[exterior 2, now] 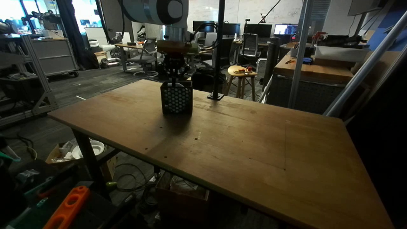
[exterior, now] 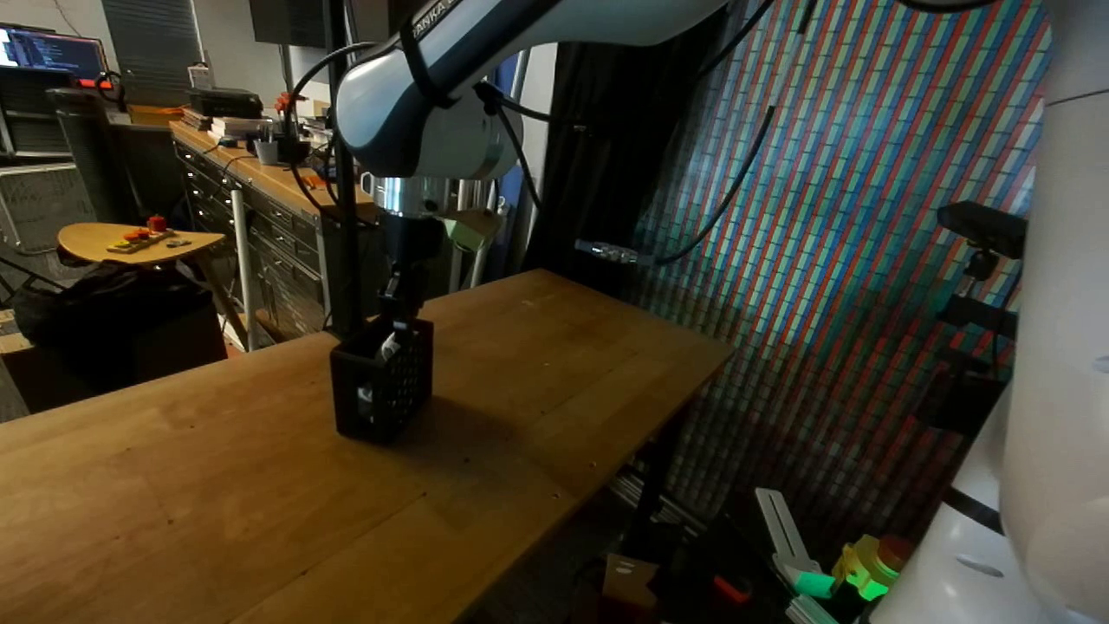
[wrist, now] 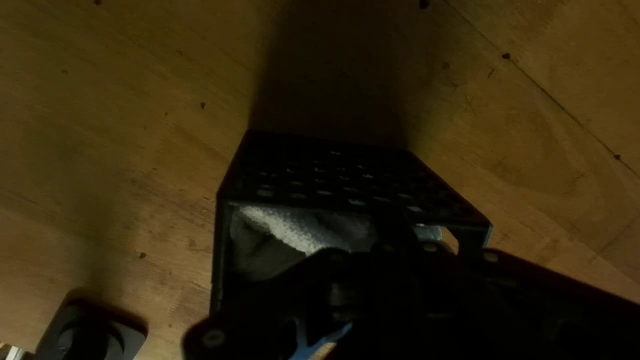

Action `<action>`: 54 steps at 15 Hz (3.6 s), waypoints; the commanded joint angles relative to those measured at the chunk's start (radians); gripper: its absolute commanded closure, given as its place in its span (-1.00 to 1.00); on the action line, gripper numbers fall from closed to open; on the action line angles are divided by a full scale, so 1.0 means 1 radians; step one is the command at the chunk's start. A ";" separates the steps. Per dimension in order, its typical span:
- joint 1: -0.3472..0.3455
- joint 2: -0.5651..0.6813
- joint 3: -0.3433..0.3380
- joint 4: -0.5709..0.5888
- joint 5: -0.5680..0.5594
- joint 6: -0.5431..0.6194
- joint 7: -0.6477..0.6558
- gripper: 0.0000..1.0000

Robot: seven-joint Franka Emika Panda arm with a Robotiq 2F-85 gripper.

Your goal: Put the white towel in the basket.

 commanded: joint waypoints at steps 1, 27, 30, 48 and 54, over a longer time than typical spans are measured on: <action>0.005 0.048 0.001 0.075 -0.026 -0.047 -0.011 0.99; 0.034 0.109 0.008 0.203 -0.111 -0.146 -0.012 0.99; 0.030 0.125 0.011 0.204 -0.101 -0.136 -0.018 0.99; -0.021 0.323 0.050 0.301 -0.017 -0.125 -0.120 0.99; -0.025 0.352 0.060 0.314 0.010 -0.120 -0.130 1.00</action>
